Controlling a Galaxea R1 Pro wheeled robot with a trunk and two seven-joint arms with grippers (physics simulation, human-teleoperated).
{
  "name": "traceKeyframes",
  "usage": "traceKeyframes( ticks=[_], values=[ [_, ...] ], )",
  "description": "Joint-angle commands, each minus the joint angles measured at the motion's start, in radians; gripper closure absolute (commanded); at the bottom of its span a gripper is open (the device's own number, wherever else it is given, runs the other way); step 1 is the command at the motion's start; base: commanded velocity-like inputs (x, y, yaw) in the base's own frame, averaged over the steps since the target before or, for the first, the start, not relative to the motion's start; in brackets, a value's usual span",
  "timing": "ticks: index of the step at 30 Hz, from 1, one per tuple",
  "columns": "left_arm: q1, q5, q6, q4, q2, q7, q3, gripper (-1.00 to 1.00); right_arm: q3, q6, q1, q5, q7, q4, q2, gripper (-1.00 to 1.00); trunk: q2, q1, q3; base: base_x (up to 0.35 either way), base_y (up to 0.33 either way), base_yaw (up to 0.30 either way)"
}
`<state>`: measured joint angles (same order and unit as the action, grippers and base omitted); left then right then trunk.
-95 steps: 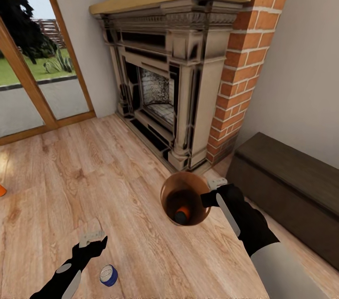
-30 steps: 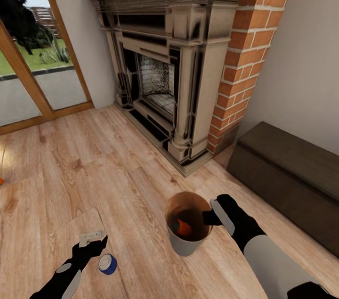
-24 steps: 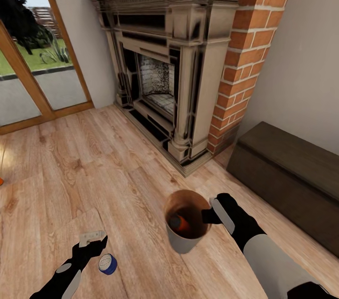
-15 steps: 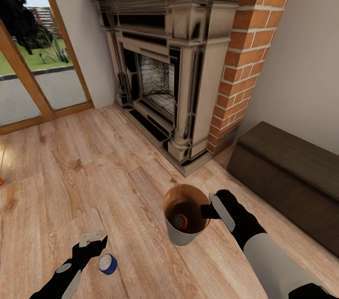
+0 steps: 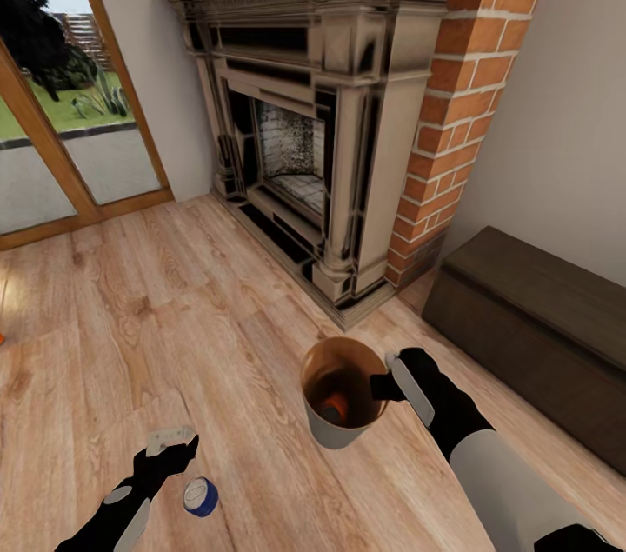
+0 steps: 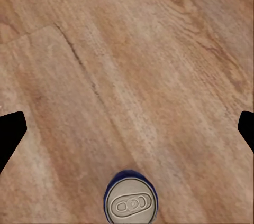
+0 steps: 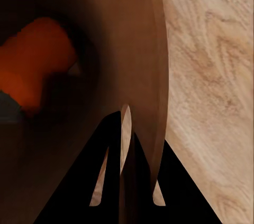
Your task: Put the three can of soda from the living room inside the tash can in the kitchen.
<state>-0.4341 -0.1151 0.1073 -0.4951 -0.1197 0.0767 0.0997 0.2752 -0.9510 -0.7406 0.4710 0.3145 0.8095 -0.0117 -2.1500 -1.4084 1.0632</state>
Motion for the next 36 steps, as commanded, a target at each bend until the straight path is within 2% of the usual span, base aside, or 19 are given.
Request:
traceKeyframes(
  ticks=[1,16,36],
  values=[
    [0.000,0.000,0.000,0.000,0.000,0.000,0.000,-1.00,-0.001,0.005,0.000,0.020,-0.005,0.000,0.000,1.00,0.000,0.000,0.000,0.175,0.105,0.000],
    [0.000,0.000,0.000,0.000,0.000,0.000,0.000,-1.00,-0.001,0.004,0.000,0.018,-0.005,0.000,0.001,1.00,0.000,0.000,0.000,0.026,0.016,0.000],
    [0.000,0.000,0.000,0.001,0.000,0.000,0.000,-1.00,-0.001,0.004,0.000,0.018,-0.005,0.000,0.000,1.00,-0.140,-0.077,0.086,0.000,0.000,0.000]
  ],
)
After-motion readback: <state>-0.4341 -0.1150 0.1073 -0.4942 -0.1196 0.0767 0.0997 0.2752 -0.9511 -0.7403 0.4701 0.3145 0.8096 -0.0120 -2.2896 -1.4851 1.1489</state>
